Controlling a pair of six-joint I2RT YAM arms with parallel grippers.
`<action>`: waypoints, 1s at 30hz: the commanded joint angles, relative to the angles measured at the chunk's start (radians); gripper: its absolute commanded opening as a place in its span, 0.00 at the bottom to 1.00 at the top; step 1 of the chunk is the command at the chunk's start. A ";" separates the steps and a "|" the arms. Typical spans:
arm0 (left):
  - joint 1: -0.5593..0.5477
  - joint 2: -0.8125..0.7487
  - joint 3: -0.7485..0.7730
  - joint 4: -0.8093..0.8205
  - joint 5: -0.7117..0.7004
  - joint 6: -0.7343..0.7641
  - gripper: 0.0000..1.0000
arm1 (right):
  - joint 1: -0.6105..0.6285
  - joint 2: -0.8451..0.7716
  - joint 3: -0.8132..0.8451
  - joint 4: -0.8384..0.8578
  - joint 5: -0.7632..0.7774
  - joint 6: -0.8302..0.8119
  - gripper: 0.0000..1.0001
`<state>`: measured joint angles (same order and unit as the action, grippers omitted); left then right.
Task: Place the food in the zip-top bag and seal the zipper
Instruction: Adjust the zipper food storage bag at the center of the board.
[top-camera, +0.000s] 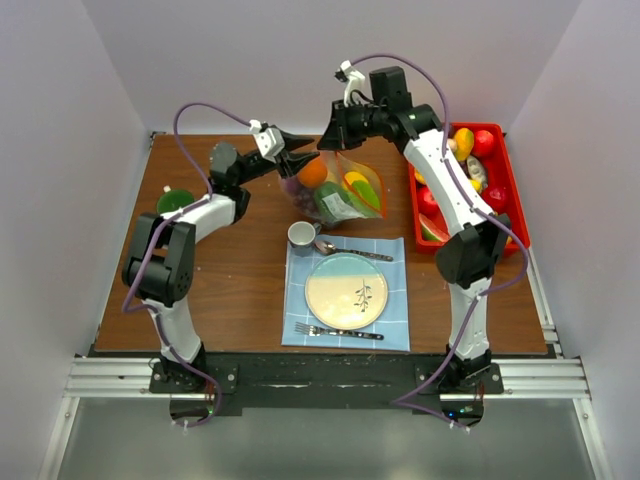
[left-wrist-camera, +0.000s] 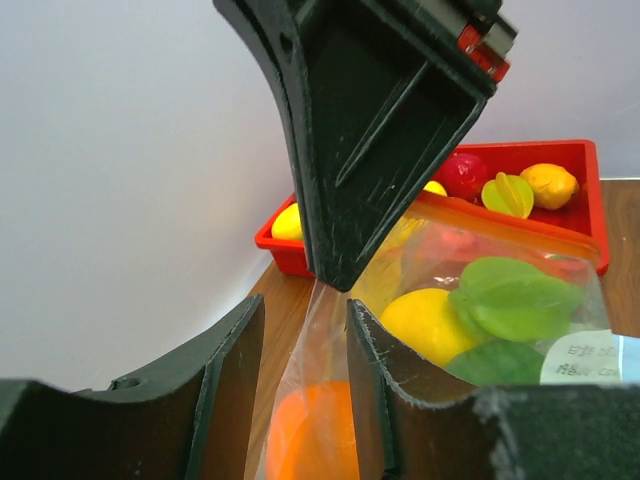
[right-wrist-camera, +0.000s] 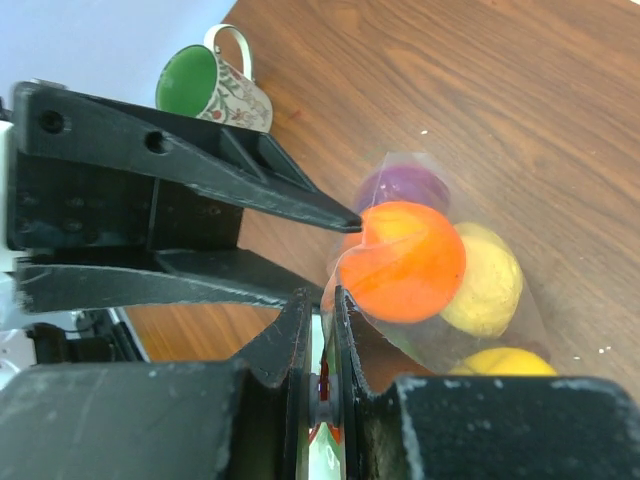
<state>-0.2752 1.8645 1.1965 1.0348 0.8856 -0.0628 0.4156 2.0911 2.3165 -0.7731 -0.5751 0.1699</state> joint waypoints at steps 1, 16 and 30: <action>-0.001 0.010 0.041 0.073 0.044 -0.009 0.43 | 0.009 -0.046 0.041 0.011 0.003 -0.041 0.00; -0.002 0.067 0.161 -0.077 0.154 -0.008 0.44 | 0.048 -0.062 0.034 0.070 0.052 -0.109 0.00; -0.005 0.090 0.195 -0.128 0.210 -0.012 0.00 | 0.089 -0.195 -0.199 0.294 0.216 -0.148 0.00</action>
<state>-0.2752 1.9488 1.3579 0.8890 1.0660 -0.0677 0.4793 2.0033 2.1609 -0.6479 -0.3862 0.0498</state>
